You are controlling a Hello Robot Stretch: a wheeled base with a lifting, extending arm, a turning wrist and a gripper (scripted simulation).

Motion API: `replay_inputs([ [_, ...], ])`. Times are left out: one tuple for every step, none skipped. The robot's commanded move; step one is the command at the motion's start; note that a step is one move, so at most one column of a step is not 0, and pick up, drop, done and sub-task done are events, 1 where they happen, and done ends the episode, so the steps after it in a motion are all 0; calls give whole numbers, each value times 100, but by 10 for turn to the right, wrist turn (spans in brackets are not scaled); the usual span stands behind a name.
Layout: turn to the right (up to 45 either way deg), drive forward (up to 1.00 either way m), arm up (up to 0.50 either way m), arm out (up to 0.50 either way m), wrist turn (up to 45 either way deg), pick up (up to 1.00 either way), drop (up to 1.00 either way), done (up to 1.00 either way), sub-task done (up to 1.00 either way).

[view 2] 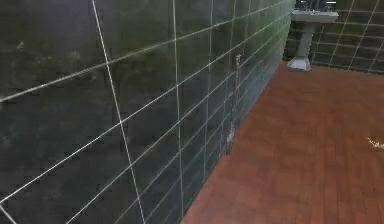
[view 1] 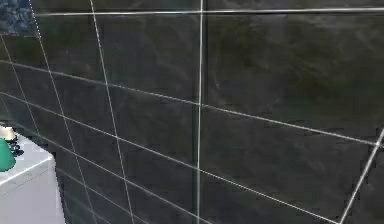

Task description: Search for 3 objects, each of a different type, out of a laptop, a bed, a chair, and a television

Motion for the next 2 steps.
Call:
replay_inputs([
  [-450, 0, 0, 0, 0, 0, 0, 0, 0],
  [-450, 0, 0, 0, 0, 0, 0, 0, 0],
])
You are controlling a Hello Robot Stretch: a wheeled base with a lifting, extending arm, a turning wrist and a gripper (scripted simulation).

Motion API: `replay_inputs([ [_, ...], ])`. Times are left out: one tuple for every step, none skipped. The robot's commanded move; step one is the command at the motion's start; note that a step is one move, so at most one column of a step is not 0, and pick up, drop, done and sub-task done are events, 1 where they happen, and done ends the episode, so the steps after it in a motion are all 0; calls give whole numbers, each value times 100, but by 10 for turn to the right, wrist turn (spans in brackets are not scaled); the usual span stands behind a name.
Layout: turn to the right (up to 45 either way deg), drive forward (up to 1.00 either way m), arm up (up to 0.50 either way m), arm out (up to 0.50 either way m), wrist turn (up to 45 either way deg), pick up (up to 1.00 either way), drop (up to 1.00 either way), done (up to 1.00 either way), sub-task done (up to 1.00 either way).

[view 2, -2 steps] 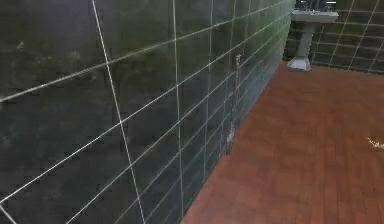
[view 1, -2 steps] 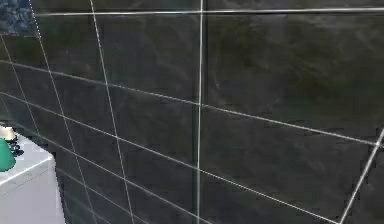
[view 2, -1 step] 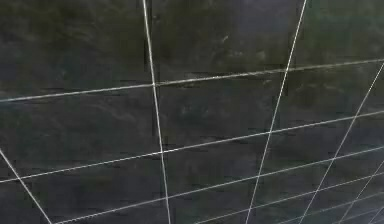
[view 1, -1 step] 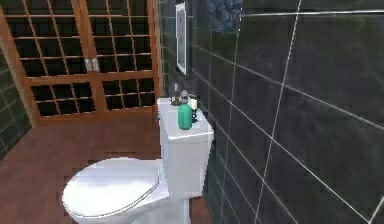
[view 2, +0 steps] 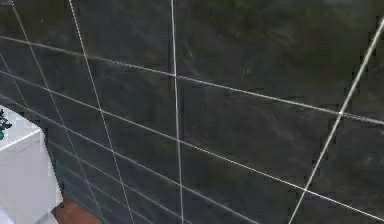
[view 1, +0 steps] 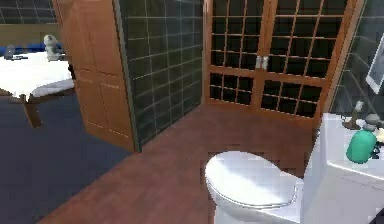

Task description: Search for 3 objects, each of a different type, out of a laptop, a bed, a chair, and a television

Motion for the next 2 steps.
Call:
replay_inputs([
  [-450, 0, 0, 0, 0, 0, 0, 0, 0],
  [-150, 0, 0, 0, 0, 0, 0, 0, 0],
])
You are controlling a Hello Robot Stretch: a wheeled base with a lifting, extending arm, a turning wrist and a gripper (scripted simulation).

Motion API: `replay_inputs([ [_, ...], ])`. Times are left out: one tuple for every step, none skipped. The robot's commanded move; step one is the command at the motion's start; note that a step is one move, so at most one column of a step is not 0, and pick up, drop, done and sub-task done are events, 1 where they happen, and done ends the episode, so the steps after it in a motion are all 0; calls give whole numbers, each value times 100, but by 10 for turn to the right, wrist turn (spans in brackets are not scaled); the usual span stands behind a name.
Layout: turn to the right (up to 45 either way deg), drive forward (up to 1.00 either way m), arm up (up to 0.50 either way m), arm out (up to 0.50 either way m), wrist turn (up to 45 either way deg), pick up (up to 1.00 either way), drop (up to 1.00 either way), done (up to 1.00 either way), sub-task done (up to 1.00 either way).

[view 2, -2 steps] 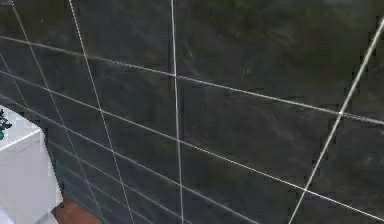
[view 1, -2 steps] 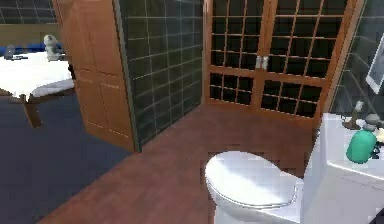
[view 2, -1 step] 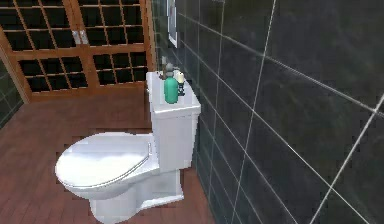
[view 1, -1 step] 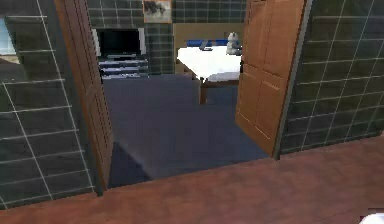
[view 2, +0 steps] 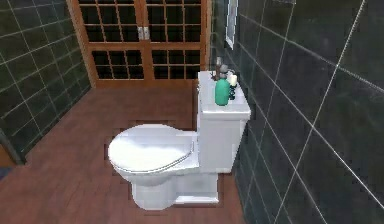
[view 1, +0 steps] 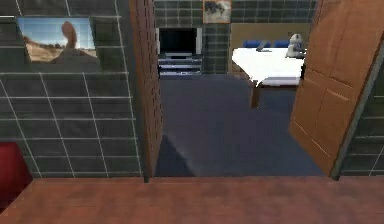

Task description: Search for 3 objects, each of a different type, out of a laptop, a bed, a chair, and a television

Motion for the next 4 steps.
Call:
replay_inputs([
  [0, 20, 0, 0, 0, 0, 0, 0, 0],
  [150, 0, 0, 0, 0, 0, 0, 0, 0],
  [0, 100, 0, 0, 0, 0, 0, 0, 0],
  [30, 0, 0, 0, 0, 0, 0, 0, 0],
])
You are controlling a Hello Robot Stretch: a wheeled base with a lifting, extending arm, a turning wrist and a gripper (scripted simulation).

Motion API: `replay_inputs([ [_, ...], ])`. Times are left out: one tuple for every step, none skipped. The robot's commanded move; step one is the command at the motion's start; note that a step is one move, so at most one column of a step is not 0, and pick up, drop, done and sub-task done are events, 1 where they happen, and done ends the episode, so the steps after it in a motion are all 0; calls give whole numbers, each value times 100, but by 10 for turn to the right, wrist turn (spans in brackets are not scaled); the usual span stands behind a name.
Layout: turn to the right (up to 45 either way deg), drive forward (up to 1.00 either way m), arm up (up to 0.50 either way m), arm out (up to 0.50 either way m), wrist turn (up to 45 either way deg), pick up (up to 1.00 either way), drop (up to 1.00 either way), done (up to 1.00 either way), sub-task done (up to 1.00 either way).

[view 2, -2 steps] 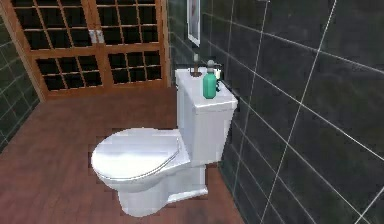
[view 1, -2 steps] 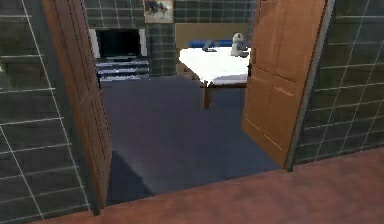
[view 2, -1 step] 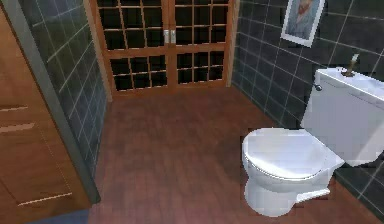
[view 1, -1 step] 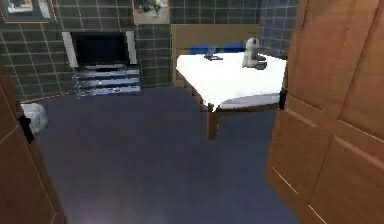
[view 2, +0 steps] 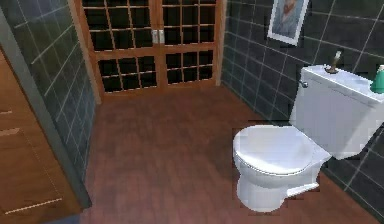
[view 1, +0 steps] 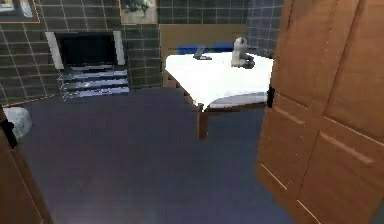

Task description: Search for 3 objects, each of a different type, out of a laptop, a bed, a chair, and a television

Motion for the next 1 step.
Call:
replay_inputs([
  [0, 100, 0, 0, 0, 0, 0, 0, 0],
])
